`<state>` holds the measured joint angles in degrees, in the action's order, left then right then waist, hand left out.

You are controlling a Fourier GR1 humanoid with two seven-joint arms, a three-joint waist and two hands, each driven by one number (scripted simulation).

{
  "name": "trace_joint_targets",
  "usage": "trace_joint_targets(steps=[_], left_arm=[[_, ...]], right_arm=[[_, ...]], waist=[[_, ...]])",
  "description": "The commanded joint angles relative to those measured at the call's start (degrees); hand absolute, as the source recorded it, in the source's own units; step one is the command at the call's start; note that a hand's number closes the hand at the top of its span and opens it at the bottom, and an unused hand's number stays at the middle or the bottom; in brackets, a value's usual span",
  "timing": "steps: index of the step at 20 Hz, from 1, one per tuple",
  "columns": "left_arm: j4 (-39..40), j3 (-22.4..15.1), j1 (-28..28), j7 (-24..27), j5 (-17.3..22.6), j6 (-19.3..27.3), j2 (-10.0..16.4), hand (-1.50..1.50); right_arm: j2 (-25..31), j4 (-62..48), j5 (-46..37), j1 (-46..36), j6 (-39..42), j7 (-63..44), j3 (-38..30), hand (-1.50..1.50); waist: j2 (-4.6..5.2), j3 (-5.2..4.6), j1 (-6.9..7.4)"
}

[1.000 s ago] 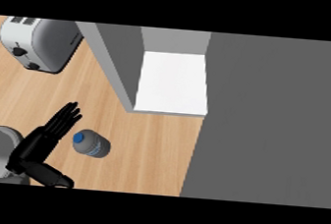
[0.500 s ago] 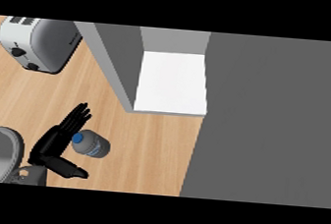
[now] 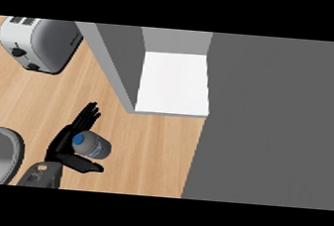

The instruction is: Pick up the bottled water, place it into the cabinet and close the cabinet

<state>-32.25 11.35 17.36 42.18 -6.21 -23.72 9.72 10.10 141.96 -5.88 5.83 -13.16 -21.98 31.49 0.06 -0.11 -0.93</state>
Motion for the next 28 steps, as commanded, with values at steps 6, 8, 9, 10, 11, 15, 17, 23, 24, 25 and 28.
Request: trace_joint_targets(steps=[6, 8, 9, 10, 11, 15, 17, 23, 24, 25, 28], left_arm=[[7.8, 0.4, 4.4, 8.6, 0.9, -3.2, -1.0, 1.50], [9.5, 0.8, 8.4, 5.3, 1.9, -4.7, -1.7, 1.50], [9.4, -0.2, 5.9, 7.2, 1.1, -7.6, 0.6, 1.50], [7.8, -1.7, 6.8, 6.7, 0.4, -5.6, -3.3, 1.50], [6.9, -1.4, 7.3, 5.8, 1.0, -6.2, -1.8, 1.50], [1.8, -7.0, 4.9, 14.4, -5.9, 2.6, -1.7, 1.50], [1.9, -8.3, 2.6, 18.5, -7.6, 8.2, -4.8, 1.50], [-2.5, -5.1, 2.6, 15.3, -4.0, 15.5, -7.7, 1.50], [-3.5, -2.6, 4.4, 12.3, -2.1, 17.5, -7.1, 1.50], [-2.3, -1.7, 3.8, 13.9, -1.5, 18.5, -7.8, 1.50], [-5.6, -4.2, 3.2, 10.8, 3.0, 22.2, -9.6, 1.50]], right_arm=[[2.0, 6.8, -4.6, 0.1, -1.2, -4.3, 1.5, -1.50], [3.6, 5.8, -2.9, 0.9, -0.2, -1.5, -0.1, -1.50], [4.2, 7.6, -5.1, 3.9, -0.8, -1.1, 3.1, -1.50], [1.9, 5.6, -5.1, -2.1, -2.3, -5.7, 1.4, -1.50], [2.2, 5.2, -4.3, -1.6, -1.7, -3.7, 1.3, -1.50], [3.3, 6.3, -3.6, 0.2, -2.3, -3.2, 1.7, -1.50], [3.0, 4.6, -5.9, 0.0, -3.0, -2.8, 3.6, -1.50], [4.5, 3.8, -2.4, 1.1, -2.8, -0.3, 0.8, -1.50], [4.4, 5.9, -3.7, -0.1, -3.8, -3.3, 1.2, -1.50], [4.4, 4.3, -2.5, -1.4, -3.4, -2.7, -0.2, -1.50], [4.6, 7.8, -2.9, -2.0, -3.8, -6.2, 1.1, -1.50]], waist=[[0.05, -0.03, -0.20], [0.11, -0.02, -0.66], [-0.06, -0.01, -0.66], [-0.03, -0.06, -0.09], [-0.09, 0.03, 0.21], [-0.23, 0.00, -0.07], [-0.20, -0.02, -0.03], [-0.17, 0.10, 0.56], [-0.28, 0.07, 0.53], [-0.12, 0.06, 0.56], [-0.29, 0.06, 0.55]])
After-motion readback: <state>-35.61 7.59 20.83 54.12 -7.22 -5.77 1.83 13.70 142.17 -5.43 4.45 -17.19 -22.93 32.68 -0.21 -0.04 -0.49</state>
